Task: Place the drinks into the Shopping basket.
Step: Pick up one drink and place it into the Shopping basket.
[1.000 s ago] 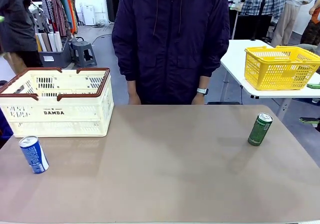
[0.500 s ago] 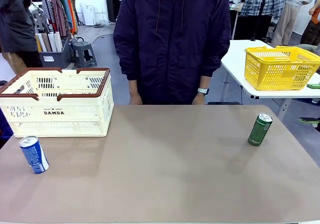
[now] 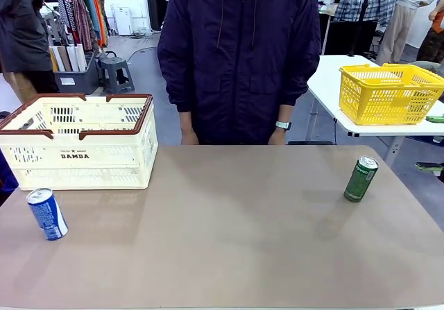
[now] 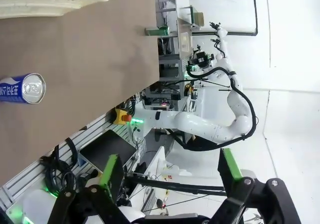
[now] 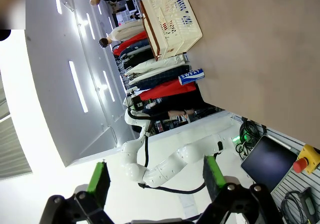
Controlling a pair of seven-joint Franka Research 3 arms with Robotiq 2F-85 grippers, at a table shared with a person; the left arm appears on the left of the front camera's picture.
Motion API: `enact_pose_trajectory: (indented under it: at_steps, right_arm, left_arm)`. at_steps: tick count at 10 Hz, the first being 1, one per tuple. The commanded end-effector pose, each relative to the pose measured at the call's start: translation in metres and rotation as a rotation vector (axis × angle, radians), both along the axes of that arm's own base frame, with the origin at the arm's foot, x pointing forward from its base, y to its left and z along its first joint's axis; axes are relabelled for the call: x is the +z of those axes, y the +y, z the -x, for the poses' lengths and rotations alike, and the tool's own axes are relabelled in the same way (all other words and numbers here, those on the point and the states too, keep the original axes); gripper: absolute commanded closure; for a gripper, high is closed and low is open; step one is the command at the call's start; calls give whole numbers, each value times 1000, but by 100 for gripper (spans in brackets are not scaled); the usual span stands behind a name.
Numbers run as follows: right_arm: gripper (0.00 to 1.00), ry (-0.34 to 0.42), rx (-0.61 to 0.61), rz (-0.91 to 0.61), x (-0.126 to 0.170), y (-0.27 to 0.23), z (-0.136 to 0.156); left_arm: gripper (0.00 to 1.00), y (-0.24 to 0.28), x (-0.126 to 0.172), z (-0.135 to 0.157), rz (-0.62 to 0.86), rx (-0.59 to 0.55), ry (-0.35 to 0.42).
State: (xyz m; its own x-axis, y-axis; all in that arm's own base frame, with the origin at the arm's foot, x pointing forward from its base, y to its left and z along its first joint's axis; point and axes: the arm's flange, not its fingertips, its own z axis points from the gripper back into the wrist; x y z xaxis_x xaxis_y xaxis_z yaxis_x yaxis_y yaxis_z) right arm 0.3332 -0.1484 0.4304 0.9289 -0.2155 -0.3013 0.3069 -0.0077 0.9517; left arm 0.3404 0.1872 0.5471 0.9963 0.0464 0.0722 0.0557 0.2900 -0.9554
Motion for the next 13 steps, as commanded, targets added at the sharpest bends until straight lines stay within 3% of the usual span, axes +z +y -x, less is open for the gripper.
enact_pose_trajectory:
  at_steps: [1,7,8,11,13]
  right_arm:
    - [0,15,-1,-10,6,0,0]
    - [0,15,-1,-10,6,0,0]
    - [0,15,-1,-10,6,0,0]
    - [0,15,-1,-10,6,0,0]
    - [0,15,-1,-10,6,0,0]
  left_arm:
    - [0,-3,-1,2,18,6,7]
    - [0,0,-2,0,3,0,4]
    - [0,-31,-3,-7,-218,-112,55]
    - [0,-118,-39,-19,-832,-304,287]
    - [0,-158,-55,-32,-1058,-264,224]
